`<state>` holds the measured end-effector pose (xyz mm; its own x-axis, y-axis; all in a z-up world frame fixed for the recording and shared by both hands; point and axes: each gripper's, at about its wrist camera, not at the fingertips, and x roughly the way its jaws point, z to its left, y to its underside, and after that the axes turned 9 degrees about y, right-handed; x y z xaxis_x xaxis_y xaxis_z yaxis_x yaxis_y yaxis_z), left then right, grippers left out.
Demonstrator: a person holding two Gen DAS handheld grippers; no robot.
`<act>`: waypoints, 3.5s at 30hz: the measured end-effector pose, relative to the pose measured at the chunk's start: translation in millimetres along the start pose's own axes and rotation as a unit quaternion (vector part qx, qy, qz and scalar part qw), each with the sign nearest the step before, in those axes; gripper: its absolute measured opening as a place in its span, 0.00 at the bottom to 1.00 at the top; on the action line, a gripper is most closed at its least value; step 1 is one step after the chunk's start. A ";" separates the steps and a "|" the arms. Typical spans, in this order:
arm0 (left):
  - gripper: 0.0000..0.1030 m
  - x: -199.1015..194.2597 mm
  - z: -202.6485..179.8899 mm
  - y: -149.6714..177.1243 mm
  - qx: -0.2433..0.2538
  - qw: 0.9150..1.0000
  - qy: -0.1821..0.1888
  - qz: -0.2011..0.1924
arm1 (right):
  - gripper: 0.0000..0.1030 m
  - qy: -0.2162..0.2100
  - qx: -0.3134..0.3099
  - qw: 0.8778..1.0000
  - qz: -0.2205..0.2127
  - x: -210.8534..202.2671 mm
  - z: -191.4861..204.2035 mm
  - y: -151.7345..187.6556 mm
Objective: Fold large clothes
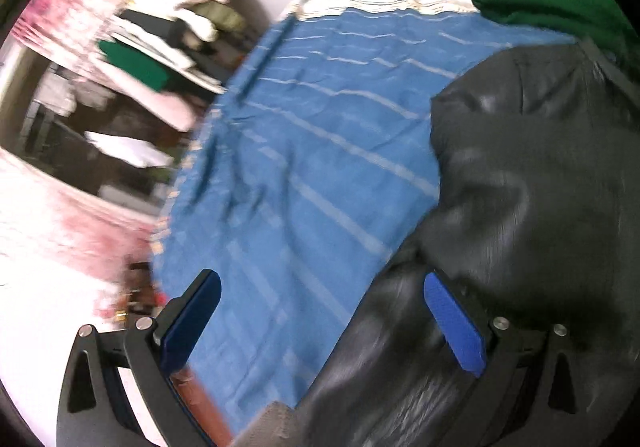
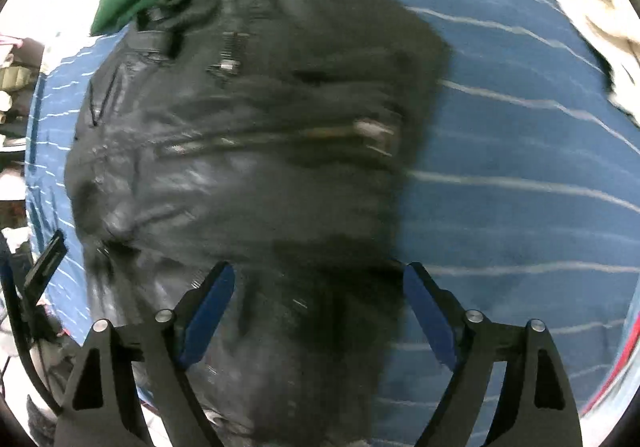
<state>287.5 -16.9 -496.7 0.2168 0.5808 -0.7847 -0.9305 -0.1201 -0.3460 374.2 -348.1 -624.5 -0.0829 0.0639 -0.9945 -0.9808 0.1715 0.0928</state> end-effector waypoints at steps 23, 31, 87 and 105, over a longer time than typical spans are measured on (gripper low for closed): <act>1.00 -195.7 -225.6 233.2 0.167 0.985 -0.026 0.034 | 0.85 0.032 0.027 0.998 0.057 17.9 -245.4 49.3; 1.00 -144.6 -236.6 211.1 0.126 0.990 -0.053 0.042 | 0.85 0.019 0.033 0.998 0.056 20.2 -252.3 43.3; 0.82 94.6 150.1 118.4 -0.306 0.867 0.358 0.163 | 0.84 -0.190 -0.201 0.959 0.054 -5.9 327.9 -112.8; 0.83 111.1 105.0 107.8 -0.285 0.904 0.273 0.166 | 0.69 -0.351 -0.096 0.930 0.060 104.4 164.8 -228.2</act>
<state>180.2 119.1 -567.2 0.2115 -0.0290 -0.9770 -0.7014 -0.7006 -0.1310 618.4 -218.6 -741.4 -0.1246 0.7084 -0.6947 -0.9909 -0.0523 0.1244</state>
